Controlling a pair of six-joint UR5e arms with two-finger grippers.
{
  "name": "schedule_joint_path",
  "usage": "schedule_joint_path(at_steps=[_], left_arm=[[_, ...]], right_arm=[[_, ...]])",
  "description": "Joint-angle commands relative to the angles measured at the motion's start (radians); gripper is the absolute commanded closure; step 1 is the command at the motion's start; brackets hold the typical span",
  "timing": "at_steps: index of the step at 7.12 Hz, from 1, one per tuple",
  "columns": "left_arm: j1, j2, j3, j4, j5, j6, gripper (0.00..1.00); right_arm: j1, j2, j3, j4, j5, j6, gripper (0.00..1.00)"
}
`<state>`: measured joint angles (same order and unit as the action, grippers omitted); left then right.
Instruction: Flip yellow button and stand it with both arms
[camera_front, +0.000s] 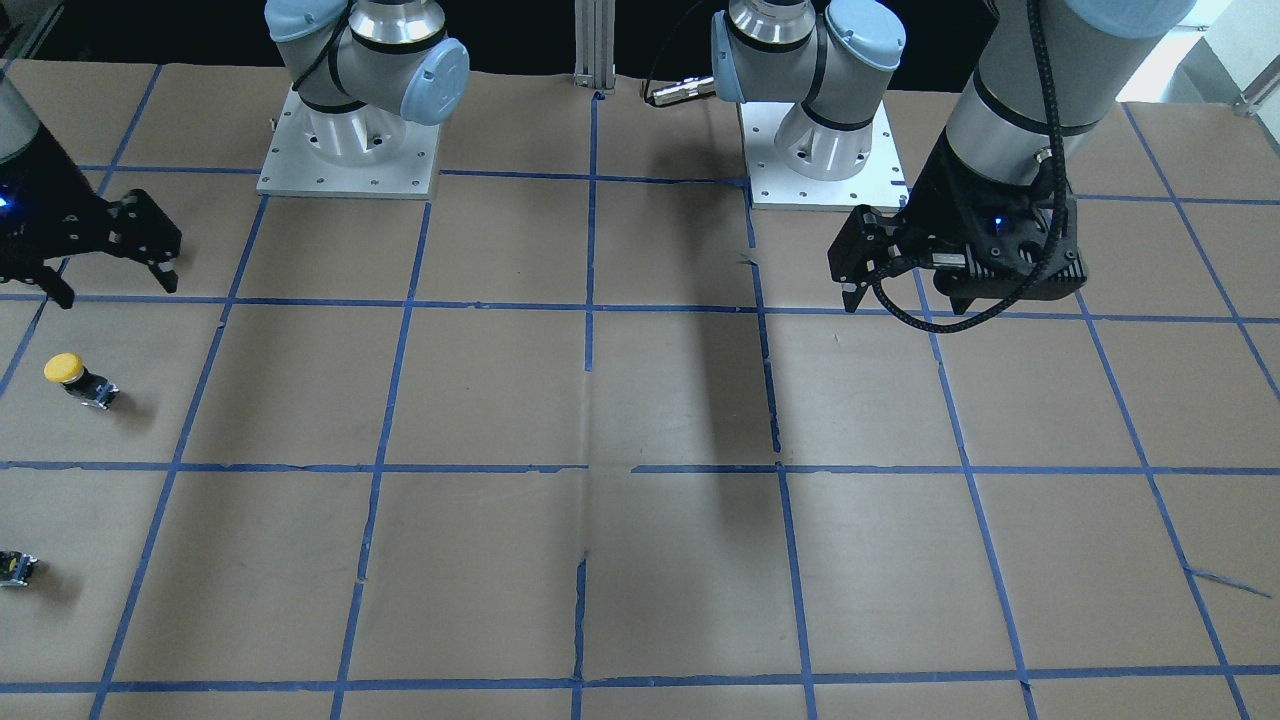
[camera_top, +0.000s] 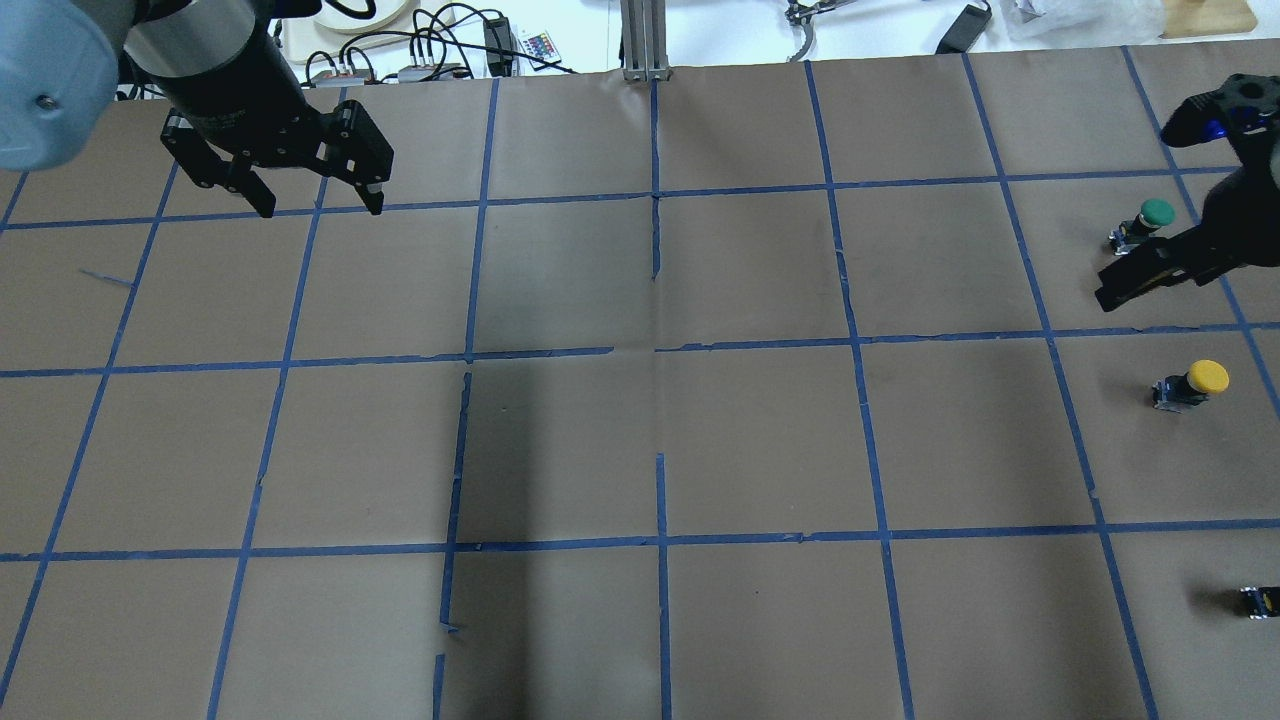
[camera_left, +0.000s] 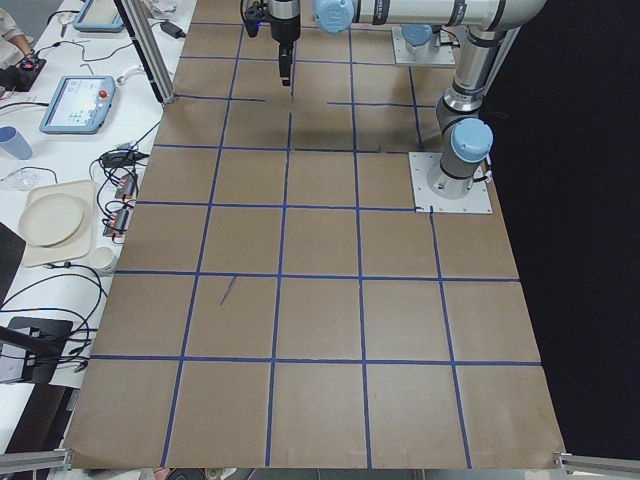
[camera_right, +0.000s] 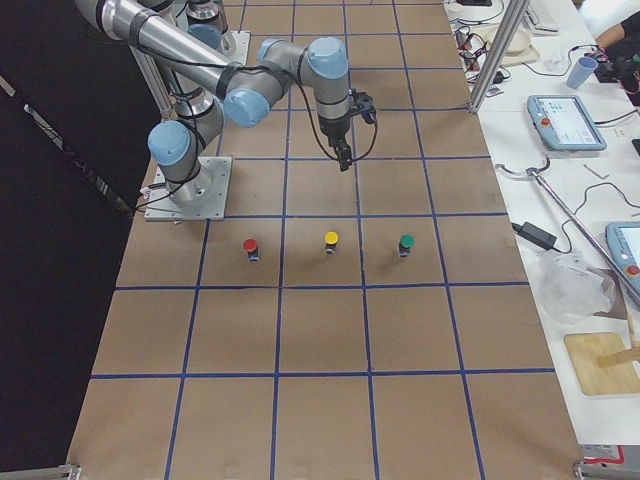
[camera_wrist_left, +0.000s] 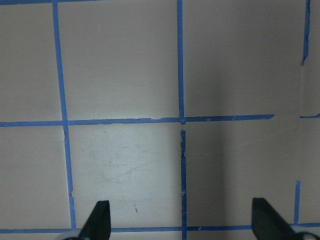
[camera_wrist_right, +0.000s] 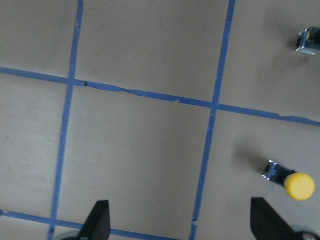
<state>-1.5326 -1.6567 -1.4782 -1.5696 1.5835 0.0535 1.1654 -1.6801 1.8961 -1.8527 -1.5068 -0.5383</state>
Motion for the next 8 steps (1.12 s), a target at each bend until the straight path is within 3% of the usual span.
schedule_joint_path(at_steps=[1, 3, 5, 8], left_arm=[[0.0, 0.001, -0.004, -0.003, 0.0, 0.0, 0.0], [0.003, -0.002, 0.002, -0.003, 0.0, 0.0, 0.0], [0.006, 0.002, 0.004, -0.02, -0.002, 0.0, 0.0], [0.008, 0.005, 0.004, -0.018, -0.005, 0.0, 0.0]], right_arm=[[0.191, 0.003, -0.122, 0.209, -0.015, 0.477, 0.0], [0.336, 0.002, -0.211, 0.331, -0.016, 0.67, 0.0], [0.436, -0.003, -0.218, 0.354, -0.018, 0.806, 0.0], [0.425, 0.005, -0.219, 0.353, -0.027, 0.791, 0.0]])
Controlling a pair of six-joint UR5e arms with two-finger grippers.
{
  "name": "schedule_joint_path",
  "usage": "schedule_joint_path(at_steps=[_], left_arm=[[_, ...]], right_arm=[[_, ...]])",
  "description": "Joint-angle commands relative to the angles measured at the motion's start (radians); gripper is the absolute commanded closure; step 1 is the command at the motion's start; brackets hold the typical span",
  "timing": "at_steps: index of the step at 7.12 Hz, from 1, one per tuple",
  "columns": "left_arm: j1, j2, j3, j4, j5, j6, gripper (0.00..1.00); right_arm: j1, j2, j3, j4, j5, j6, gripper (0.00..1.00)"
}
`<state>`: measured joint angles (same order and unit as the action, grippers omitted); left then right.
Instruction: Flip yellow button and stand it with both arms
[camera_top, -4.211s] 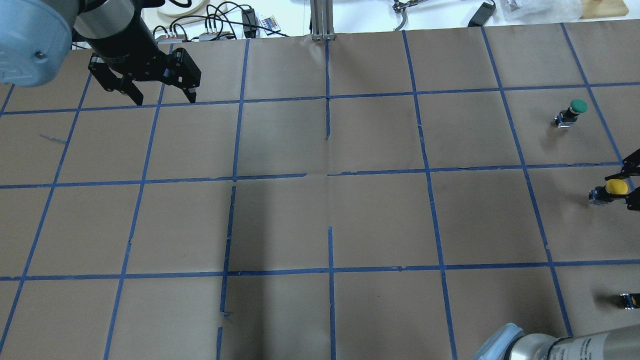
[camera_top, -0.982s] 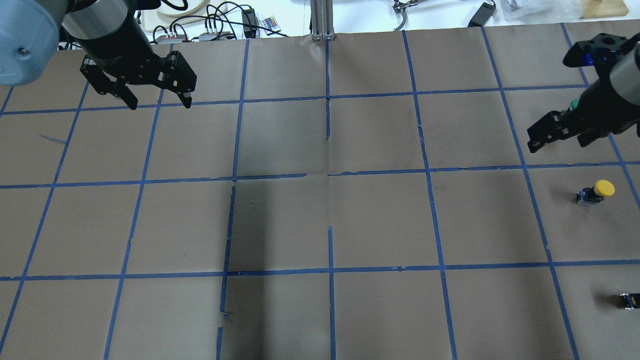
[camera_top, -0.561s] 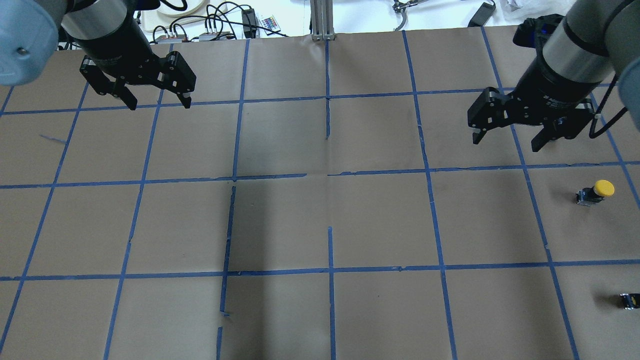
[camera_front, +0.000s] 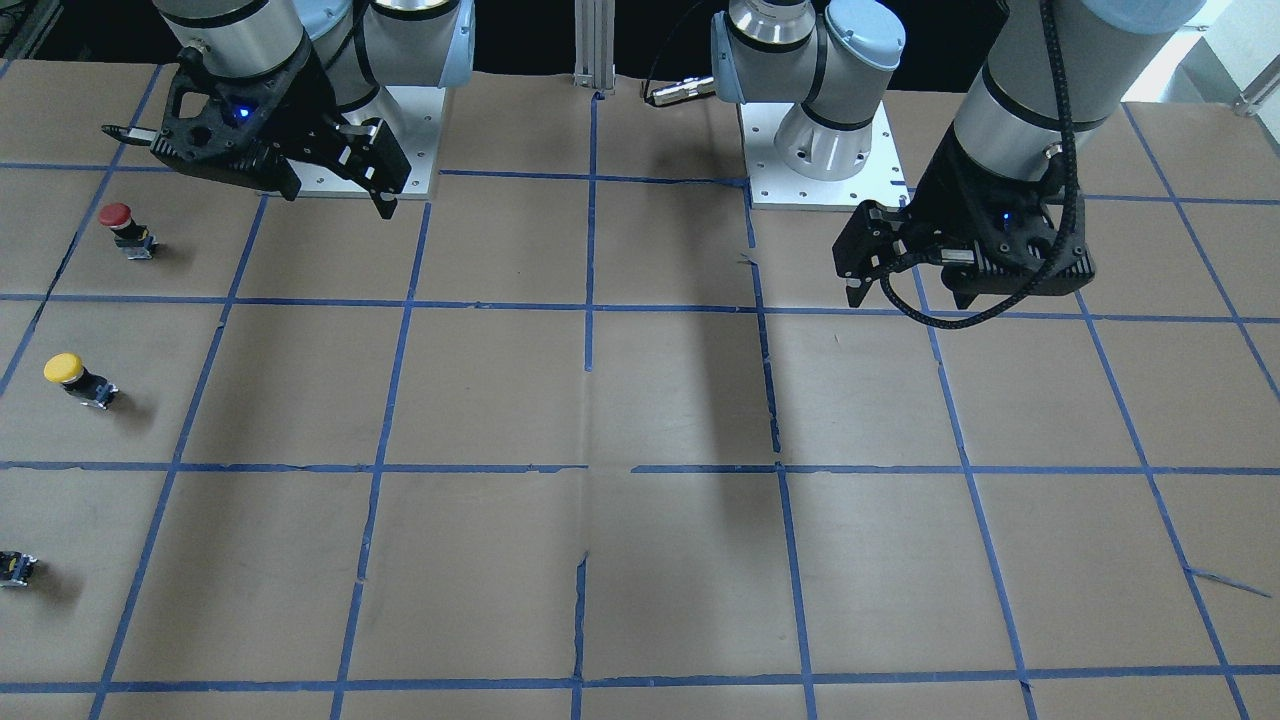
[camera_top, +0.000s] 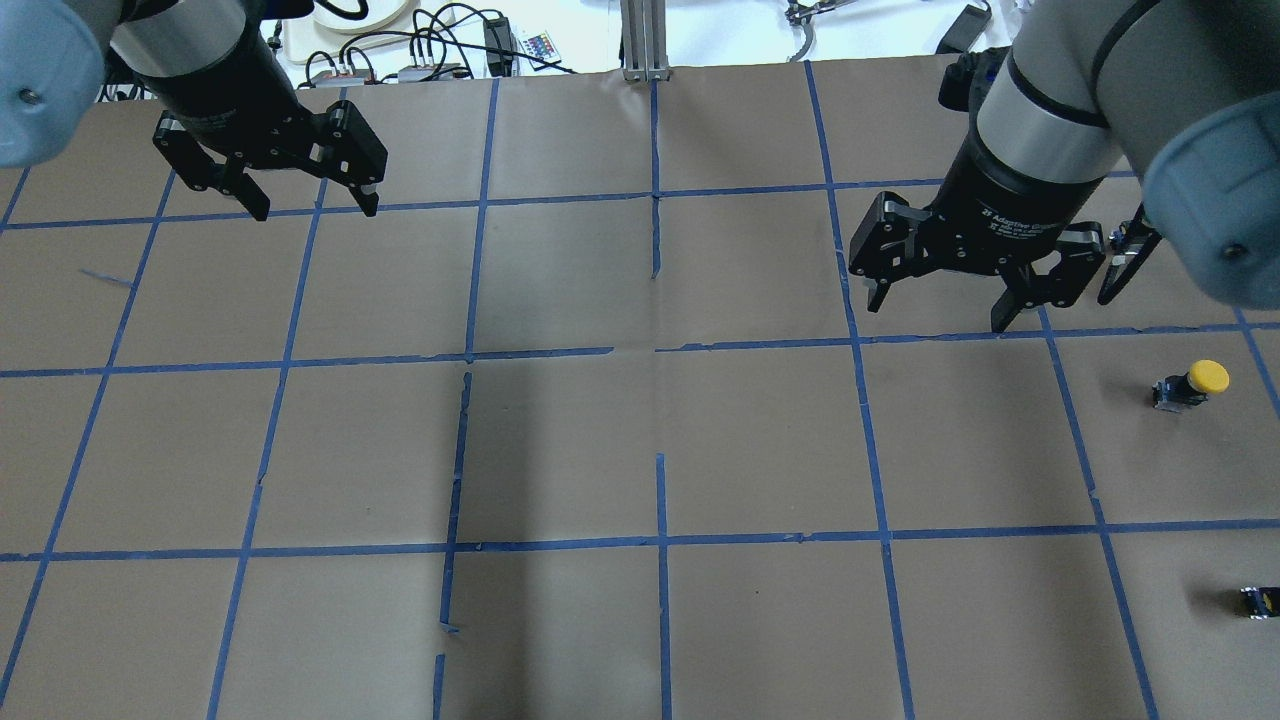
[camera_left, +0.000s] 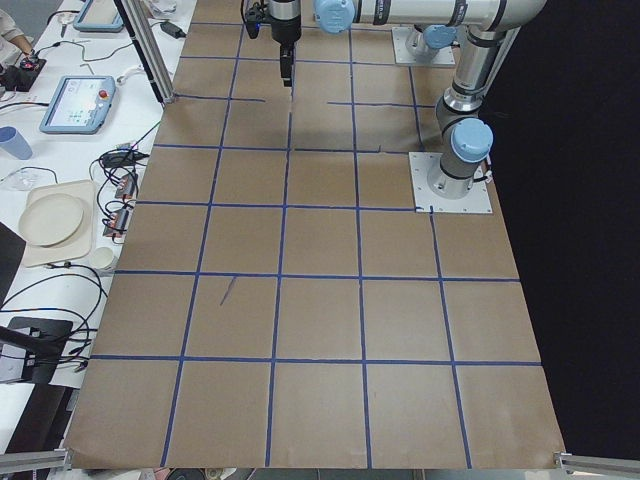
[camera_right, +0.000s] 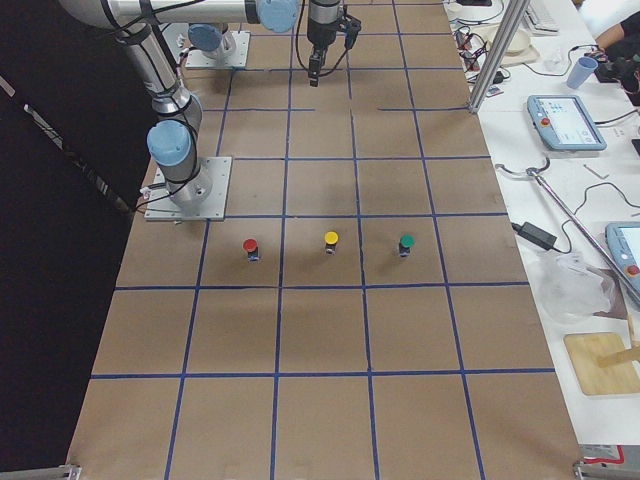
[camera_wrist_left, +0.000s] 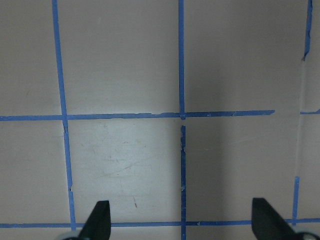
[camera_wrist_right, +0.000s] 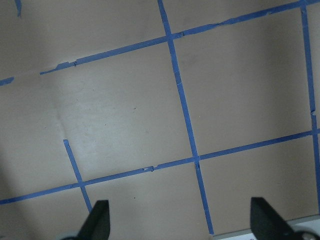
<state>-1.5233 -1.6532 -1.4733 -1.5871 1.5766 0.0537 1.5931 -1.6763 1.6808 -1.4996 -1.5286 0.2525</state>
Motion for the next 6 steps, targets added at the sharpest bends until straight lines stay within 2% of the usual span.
schedule_joint_path(at_steps=[1, 3, 4, 6], left_arm=[[-0.002, 0.001, -0.011, -0.001, 0.003, -0.002, 0.0], [-0.002, -0.002, -0.002, 0.001, 0.007, -0.002, 0.0], [-0.003, 0.0, -0.004, 0.002, 0.008, -0.005, 0.0], [-0.008, -0.002, -0.002, 0.001, 0.003, -0.012, 0.0]], right_arm=[[-0.002, -0.009, -0.012, 0.001, -0.06, -0.01, 0.0], [-0.016, -0.016, -0.012, 0.015, -0.044, -0.013, 0.0], [-0.028, -0.017, -0.018, 0.037, 0.012, -0.012, 0.0], [-0.033, -0.019, -0.052, 0.087, 0.009, -0.01, 0.0]])
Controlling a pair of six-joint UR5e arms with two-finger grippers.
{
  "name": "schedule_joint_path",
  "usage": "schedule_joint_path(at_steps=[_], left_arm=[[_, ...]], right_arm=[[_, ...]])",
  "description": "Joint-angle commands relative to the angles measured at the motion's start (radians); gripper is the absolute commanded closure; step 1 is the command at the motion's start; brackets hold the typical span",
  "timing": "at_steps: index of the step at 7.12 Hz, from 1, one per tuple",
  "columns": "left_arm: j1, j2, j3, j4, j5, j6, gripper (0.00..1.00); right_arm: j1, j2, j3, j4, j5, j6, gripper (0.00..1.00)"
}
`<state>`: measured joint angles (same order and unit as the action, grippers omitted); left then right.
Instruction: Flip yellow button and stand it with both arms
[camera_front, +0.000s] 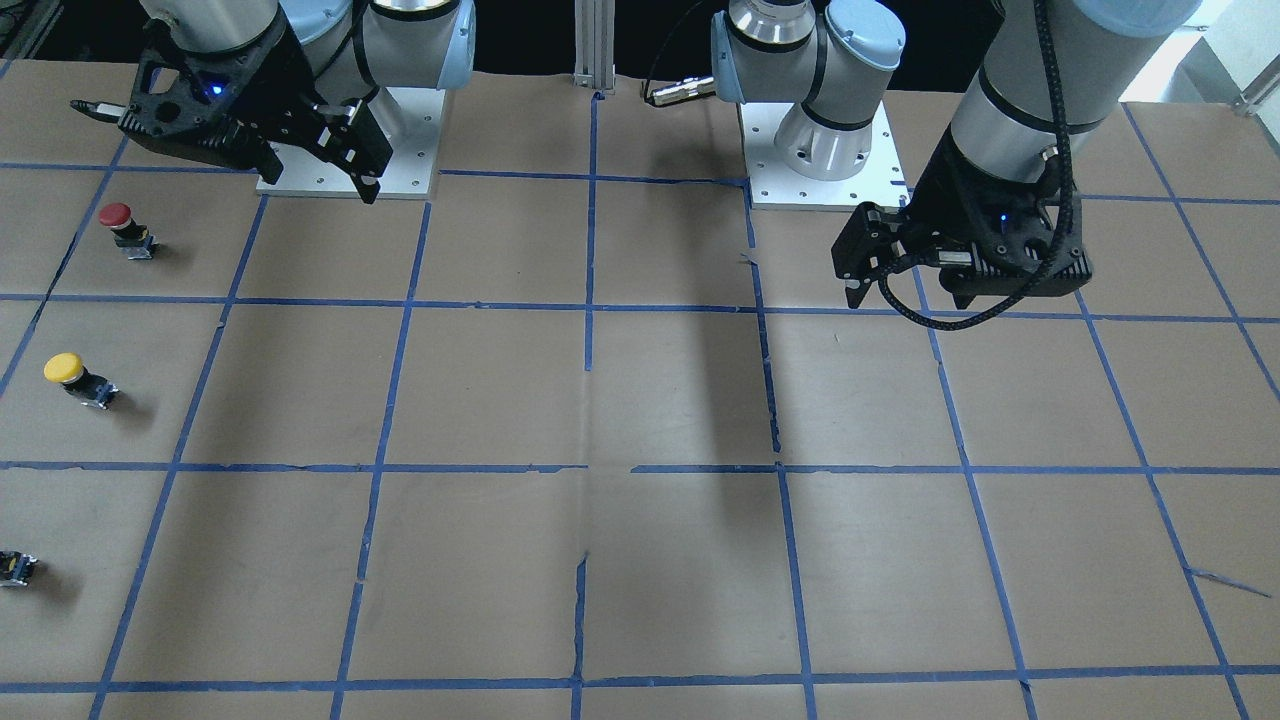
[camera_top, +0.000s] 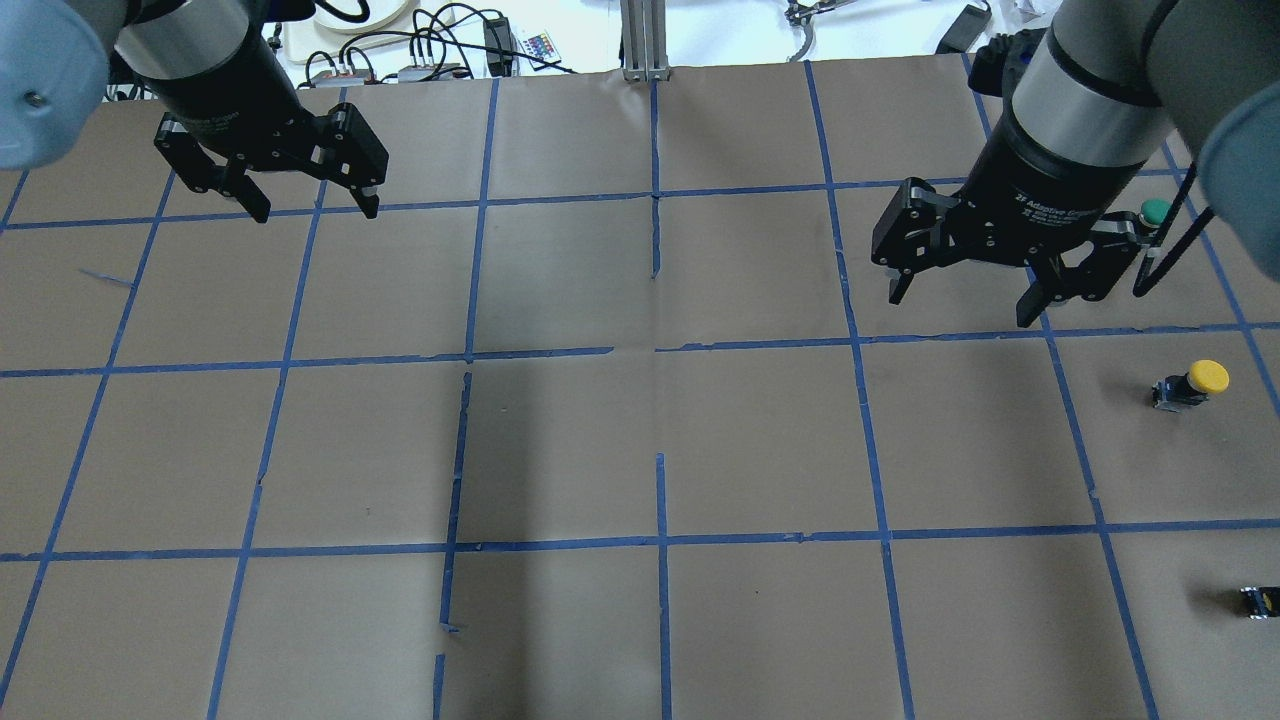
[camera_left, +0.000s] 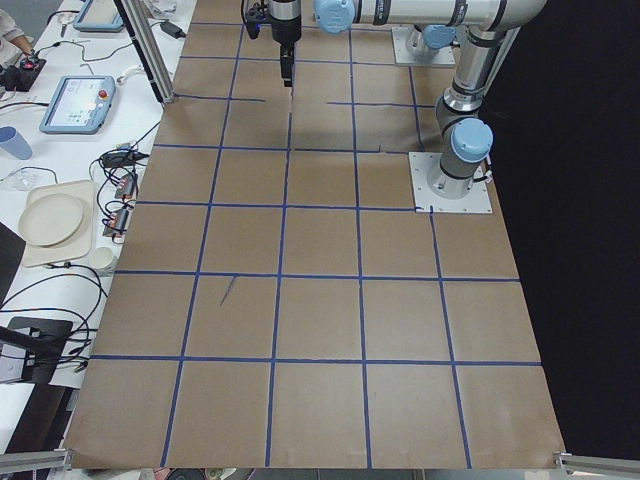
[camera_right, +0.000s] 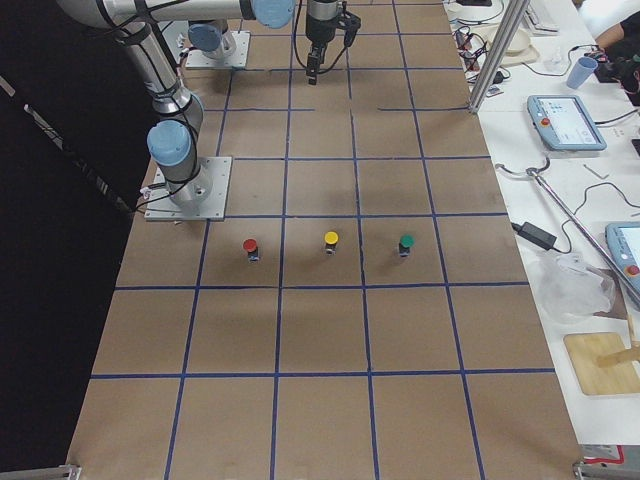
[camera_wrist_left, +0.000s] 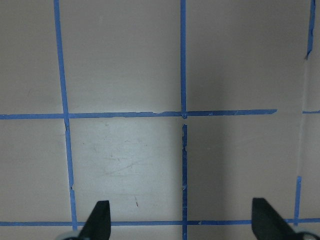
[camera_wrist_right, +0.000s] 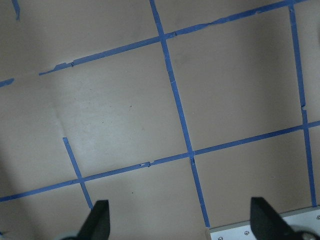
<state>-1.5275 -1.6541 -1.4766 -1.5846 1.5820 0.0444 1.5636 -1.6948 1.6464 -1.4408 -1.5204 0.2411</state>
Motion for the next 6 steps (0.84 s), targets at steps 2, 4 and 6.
schedule_joint_path(at_steps=[2, 4, 6], left_arm=[[-0.031, 0.017, 0.001, -0.021, 0.001, -0.001, 0.0], [-0.036, 0.02, -0.002, -0.026, 0.001, 0.003, 0.0], [-0.037, 0.019, -0.005, -0.025, 0.001, 0.005, 0.0]], right_arm=[[-0.002, -0.002, -0.017, 0.033, -0.042, 0.001, 0.0], [0.0, 0.0, -0.013, 0.033, -0.046, 0.001, 0.0], [0.0, -0.002, -0.01, 0.033, -0.046, 0.004, 0.0]])
